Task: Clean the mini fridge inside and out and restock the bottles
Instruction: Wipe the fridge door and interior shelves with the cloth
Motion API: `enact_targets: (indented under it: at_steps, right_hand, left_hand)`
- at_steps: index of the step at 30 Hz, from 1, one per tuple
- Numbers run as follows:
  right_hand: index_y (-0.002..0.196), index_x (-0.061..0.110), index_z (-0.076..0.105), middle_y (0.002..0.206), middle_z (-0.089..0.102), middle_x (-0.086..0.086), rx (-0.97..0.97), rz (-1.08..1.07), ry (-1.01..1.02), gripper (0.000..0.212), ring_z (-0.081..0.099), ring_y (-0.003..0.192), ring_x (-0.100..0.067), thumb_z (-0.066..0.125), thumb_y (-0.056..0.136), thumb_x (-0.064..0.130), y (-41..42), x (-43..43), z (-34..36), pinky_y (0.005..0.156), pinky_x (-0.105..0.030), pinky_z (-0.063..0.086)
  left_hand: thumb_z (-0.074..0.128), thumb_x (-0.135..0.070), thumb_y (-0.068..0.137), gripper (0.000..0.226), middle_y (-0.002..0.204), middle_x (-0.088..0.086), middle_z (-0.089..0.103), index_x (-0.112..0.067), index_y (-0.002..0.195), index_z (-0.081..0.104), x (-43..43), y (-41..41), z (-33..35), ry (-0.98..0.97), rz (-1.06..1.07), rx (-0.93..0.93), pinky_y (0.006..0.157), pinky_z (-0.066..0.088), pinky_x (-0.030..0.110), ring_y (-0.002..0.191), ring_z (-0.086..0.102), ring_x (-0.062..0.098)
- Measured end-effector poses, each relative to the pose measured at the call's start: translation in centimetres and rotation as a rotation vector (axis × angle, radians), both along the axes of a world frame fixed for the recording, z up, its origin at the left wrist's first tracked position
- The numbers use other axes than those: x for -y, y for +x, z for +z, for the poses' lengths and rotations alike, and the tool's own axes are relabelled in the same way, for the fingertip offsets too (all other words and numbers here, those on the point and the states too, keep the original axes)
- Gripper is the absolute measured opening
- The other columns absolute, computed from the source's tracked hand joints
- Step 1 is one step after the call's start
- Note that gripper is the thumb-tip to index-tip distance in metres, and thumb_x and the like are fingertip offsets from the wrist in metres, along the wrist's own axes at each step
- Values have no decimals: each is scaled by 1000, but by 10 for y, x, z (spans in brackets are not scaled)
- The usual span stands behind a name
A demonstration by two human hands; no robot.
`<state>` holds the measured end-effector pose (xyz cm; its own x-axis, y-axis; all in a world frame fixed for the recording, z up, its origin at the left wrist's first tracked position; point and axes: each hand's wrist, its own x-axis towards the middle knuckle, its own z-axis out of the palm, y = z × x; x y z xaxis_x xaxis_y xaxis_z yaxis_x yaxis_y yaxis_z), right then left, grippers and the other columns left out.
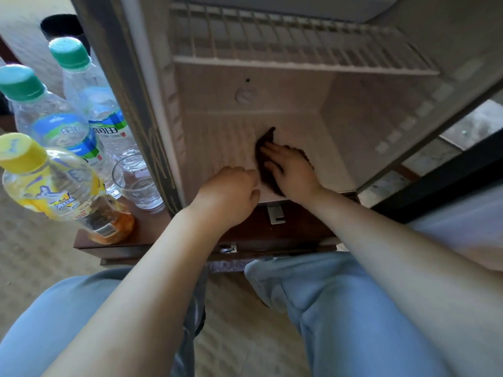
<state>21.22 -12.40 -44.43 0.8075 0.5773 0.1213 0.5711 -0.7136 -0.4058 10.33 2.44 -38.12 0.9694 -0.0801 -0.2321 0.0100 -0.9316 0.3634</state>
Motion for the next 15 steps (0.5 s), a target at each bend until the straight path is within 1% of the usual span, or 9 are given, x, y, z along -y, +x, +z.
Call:
enact_targets:
  at_steps: [2, 4, 7, 8, 10, 12, 14, 15]
  right_hand:
    - [139, 13, 49, 148, 42, -5, -17, 31, -3, 40, 36, 138, -20, 49, 99, 16, -29, 14, 1, 112, -21, 10]
    - [139, 14, 49, 148, 42, -4, -23, 61, -12, 41, 35, 138, -19, 49, 99, 19, -51, 27, 2, 112, -22, 9]
    - [139, 15, 49, 148, 43, -3, -30, 74, 10, 40, 32, 135, -10, 48, 99, 19, -57, 34, -1, 112, -21, 8]
    - [138, 15, 50, 147, 43, -3, -20, 59, 22, 39, 33, 135, -10, 49, 99, 18, -50, 32, -2, 113, -21, 9]
    - [136, 12, 52, 145, 46, -5, 20, -16, 51, 37, 38, 136, -17, 49, 99, 15, -24, 22, -5, 113, -23, 15]
    - [134, 9, 54, 143, 49, -9, 59, -125, 78, 36, 42, 134, -24, 49, 99, 14, 9, 6, -7, 112, -26, 22]
    - [131, 5, 57, 138, 53, -13, 98, -186, 85, 34, 46, 128, -30, 50, 98, 12, 38, -13, -8, 107, -24, 24]
    - [127, 3, 59, 133, 57, -15, 119, -179, 99, 32, 49, 123, -33, 51, 97, 10, 49, -23, -8, 102, -21, 26]
  left_hand:
    - [39, -34, 100, 35, 122, 7, 54, -15, 127, 51, -1, -6, -1, 30, 4, -19, 92, 46, 37, 111, 48, 24]
    - [40, -33, 99, 35, 125, 8, 52, -15, 128, 50, -3, -13, -3, 51, 13, -27, 93, 45, 37, 114, 46, 26]
    - [41, -32, 99, 36, 128, 8, 50, -14, 130, 48, -6, -20, -4, 45, 31, -19, 95, 44, 38, 118, 43, 27]
    - [41, -32, 99, 37, 129, 8, 49, -14, 131, 47, -6, -21, -5, 48, 34, -14, 96, 44, 40, 119, 43, 27]
    - [41, -32, 99, 38, 132, 7, 47, -15, 133, 45, -8, -20, -6, 55, 38, 2, 98, 42, 41, 121, 40, 27]
    - [41, -32, 99, 40, 133, 5, 45, -15, 135, 43, -11, -19, -10, 38, 44, 28, 100, 41, 40, 122, 38, 26]
    - [43, -31, 98, 39, 132, 5, 44, -15, 134, 44, -14, -15, -15, 30, 41, 57, 101, 39, 37, 122, 38, 25]
    - [44, -31, 97, 38, 131, 6, 44, -14, 132, 45, -17, -13, -19, 27, 43, 68, 101, 38, 35, 121, 38, 25]
